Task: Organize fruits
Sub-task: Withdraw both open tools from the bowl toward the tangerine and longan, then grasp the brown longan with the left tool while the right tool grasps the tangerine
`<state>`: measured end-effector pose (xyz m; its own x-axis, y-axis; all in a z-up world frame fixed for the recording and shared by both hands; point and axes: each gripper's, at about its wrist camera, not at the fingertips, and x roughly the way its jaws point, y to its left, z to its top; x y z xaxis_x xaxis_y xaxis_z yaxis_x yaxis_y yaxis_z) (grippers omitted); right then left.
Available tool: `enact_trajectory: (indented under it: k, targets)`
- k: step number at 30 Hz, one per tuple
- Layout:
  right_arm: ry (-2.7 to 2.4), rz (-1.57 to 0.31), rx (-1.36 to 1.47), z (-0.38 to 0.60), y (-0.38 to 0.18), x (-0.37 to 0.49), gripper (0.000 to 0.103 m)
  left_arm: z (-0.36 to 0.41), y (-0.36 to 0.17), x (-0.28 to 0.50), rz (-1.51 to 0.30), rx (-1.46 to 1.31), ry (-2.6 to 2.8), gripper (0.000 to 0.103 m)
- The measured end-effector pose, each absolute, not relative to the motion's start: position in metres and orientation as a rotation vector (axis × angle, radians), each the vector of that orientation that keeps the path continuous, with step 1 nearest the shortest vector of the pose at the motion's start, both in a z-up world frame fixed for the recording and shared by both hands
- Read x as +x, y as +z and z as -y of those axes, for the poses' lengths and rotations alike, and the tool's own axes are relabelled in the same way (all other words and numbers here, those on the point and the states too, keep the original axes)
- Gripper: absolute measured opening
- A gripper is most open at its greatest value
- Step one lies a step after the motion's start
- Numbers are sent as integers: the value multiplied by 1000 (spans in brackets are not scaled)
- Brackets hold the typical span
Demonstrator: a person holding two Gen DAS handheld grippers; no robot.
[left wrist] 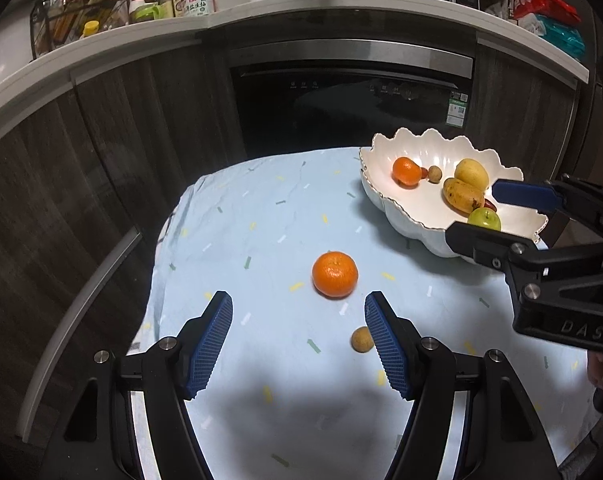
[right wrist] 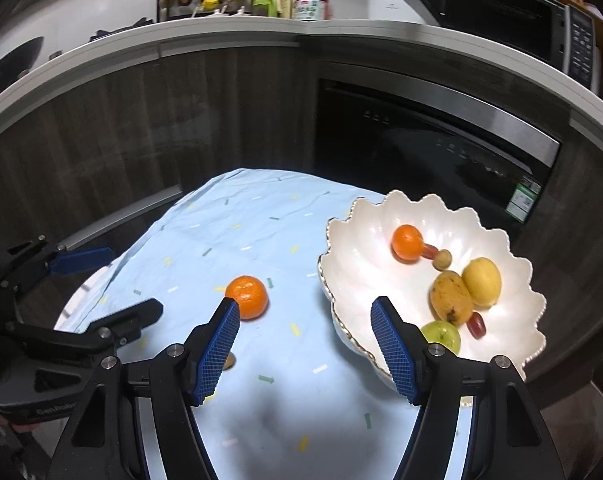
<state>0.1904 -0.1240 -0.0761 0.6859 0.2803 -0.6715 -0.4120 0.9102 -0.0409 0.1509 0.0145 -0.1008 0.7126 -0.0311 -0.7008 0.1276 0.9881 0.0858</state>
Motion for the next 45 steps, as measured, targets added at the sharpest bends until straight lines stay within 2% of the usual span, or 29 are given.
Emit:
enact_trajectory:
  k: [17,35,45]
  targets:
    - [690,-760,-346,115,-101,214,69,14,-130,136,-780,72,14,68]
    - [866,-841,-452,86,-130,245,66,28,-171,157,-869,20,-36,67]
    - [891,-877,-471,69,-142,259,66,29,-186,168,-911,-1,-46,57]
